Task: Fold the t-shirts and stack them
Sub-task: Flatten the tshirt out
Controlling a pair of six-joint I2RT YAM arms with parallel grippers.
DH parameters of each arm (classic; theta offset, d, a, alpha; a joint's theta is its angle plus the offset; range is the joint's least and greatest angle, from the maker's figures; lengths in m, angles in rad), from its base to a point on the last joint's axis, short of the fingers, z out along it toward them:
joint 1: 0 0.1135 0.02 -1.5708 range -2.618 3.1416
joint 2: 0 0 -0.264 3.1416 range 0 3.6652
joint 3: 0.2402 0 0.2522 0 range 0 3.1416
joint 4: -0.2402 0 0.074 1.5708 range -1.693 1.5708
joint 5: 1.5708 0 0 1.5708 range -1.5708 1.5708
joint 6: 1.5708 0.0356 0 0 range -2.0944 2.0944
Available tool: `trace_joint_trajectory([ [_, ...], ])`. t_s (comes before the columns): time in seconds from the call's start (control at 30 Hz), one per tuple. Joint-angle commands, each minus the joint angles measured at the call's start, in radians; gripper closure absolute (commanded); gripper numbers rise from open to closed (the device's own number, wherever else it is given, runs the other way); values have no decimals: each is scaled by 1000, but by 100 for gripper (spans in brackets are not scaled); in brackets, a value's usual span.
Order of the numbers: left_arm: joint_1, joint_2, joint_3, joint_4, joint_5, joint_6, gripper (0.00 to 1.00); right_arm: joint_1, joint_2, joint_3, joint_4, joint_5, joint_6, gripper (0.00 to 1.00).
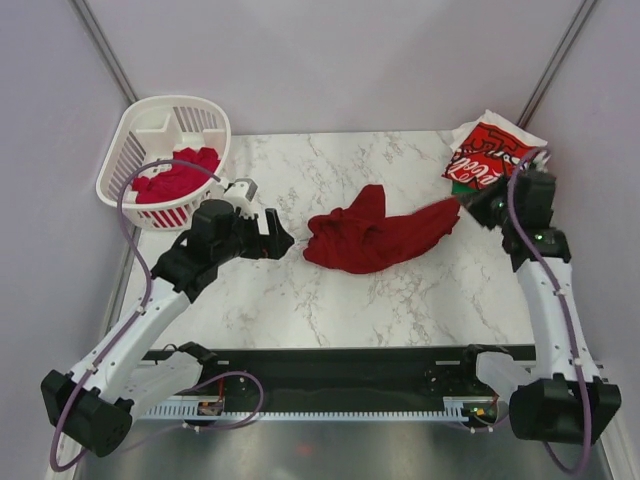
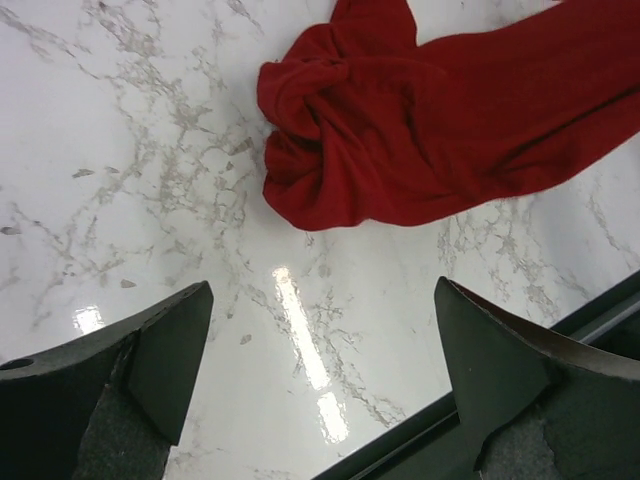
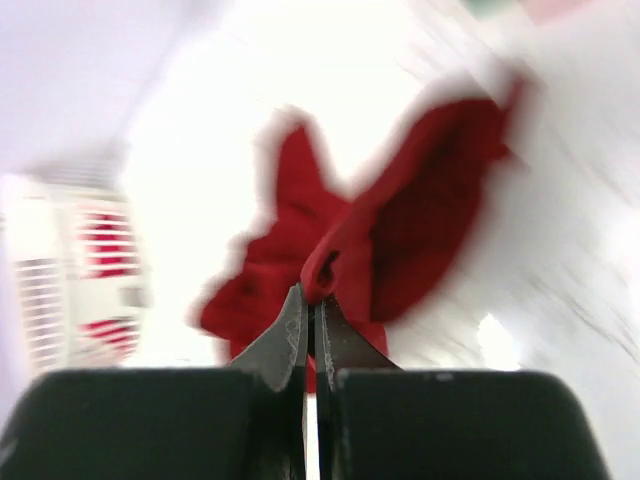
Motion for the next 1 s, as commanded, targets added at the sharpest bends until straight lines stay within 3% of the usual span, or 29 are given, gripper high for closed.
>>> trace_joint_trajectory([
  [0.0,0,-39,27,-40,-91,104,0,41,-18,404,-176,7,0,100],
  [0.03,0,-39,21,-39,-100,110,0,50,2,460,-189,2,-6,97],
  [0.07,0,-39,13,-40,-113,109,0,55,22,498,-192,-13,-14,84],
  [0.1,0,-36,12,-40,-114,106,0,54,70,543,-200,-21,-44,49],
  [0.13,0,-30,10,-39,-110,97,0,54,105,555,-218,-19,-60,3],
  [0.23,0,-7,12,-40,-94,84,0,54,211,556,-287,-5,-117,2],
  [0.37,0,5,3,-39,-102,84,0,54,143,317,-165,36,-108,2],
  [0.53,0,25,7,-39,-103,86,0,60,153,218,-85,21,-123,2],
  [0.77,2,30,3,-39,-108,86,0,219,112,-11,13,-18,-63,2],
  [0.97,2,44,7,-39,-94,86,0,371,156,-194,208,-28,32,18],
])
